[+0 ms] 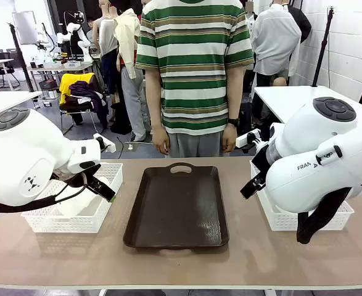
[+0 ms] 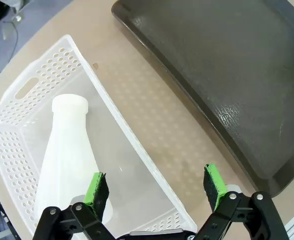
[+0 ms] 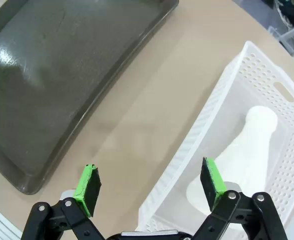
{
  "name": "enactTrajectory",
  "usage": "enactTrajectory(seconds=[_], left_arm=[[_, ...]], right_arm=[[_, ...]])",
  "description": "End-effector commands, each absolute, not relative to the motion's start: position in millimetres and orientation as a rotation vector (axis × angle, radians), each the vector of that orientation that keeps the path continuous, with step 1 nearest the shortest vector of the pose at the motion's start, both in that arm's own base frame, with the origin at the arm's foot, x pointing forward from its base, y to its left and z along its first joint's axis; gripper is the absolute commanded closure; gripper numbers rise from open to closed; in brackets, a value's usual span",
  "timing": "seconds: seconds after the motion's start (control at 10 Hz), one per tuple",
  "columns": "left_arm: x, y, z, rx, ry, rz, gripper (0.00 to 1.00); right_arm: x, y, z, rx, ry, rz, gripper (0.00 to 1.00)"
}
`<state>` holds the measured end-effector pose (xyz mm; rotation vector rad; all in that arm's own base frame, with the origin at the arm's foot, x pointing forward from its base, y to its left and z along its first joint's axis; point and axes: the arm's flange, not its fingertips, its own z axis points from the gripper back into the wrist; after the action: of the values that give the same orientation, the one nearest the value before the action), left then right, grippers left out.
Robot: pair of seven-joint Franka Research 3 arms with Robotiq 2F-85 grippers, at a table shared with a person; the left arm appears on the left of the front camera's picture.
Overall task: Prepare the laboratory tools.
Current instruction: Pick up the Big flask that the person points to.
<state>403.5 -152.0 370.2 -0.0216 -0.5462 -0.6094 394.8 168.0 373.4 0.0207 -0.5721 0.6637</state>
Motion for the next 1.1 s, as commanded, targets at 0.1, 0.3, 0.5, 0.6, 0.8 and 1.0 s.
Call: enactTrajectory(seconds=[0.1,0.3,0.5,0.6,0.8,1.0], left_arm=[[403.2,-151.0,371.3,-0.022,-0.549,-0.608,0.00],[403.2,-151.0,371.3,-0.022,-0.549,-0.608,0.00],[403.2,-151.0,371.3,-0.022,-0.549,-0.608,0.00],[403.2,-151.0,371.3,-0.022,-0.549,-0.608,0.00],[403.2,-151.0,371.3,-0.022,-0.549,-0.608,0.00],[403.2,-151.0,371.3,-0.022,-0.549,-0.608,0.00]], right_arm=[[394.8,168.1,373.4,0.021,-0.572,0.664,0.00],[394.8,168.1,373.4,0.021,-0.572,0.664,0.00],[394.8,168.1,373.4,0.021,-0.572,0.664,0.00],[394.8,168.1,373.4,0.021,-0.572,0.664,0.00],[394.8,168.1,373.4,0.021,-0.572,0.664,0.00],[394.8,168.1,373.4,0.021,-0.572,0.664,0.00]])
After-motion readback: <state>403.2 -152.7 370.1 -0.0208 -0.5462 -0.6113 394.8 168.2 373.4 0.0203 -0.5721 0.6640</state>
